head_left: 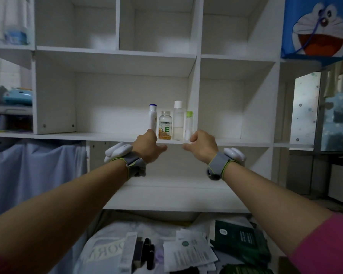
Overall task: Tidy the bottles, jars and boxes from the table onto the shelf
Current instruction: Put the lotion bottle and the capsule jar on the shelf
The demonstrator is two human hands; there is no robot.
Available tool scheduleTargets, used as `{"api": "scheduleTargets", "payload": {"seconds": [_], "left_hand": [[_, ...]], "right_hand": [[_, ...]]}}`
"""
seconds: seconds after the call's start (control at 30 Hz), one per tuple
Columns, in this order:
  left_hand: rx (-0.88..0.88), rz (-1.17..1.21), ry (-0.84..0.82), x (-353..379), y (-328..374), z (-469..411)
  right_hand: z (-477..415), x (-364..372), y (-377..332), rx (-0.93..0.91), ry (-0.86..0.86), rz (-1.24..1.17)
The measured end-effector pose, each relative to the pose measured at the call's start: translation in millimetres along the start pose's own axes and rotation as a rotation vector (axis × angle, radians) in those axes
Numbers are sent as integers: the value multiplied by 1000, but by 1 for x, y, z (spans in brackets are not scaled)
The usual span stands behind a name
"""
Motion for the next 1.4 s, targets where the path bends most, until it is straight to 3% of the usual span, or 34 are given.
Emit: {"api": "scheduleTargets", "payload": {"seconds": [0.53, 1.0, 1.4], "left_hand": [[71, 60, -159, 15, 58, 83], [56, 96, -315, 73, 81, 151], [55, 118, -469, 138, 98, 202]], "right_hand": [[73, -43, 44, -22, -117, 139], [134, -57, 112, 7, -217, 234], [189, -57, 192, 114, -498, 339]]}}
Point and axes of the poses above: each hand's wrist, its own z-axis away from the middle knuckle, its own x-axis out of the palm, y = z × x, the point moved 3 cm from there along -z, towards the middle knuckle, and after that the axes turned 8 degrees about x, right-handed, at the moved point
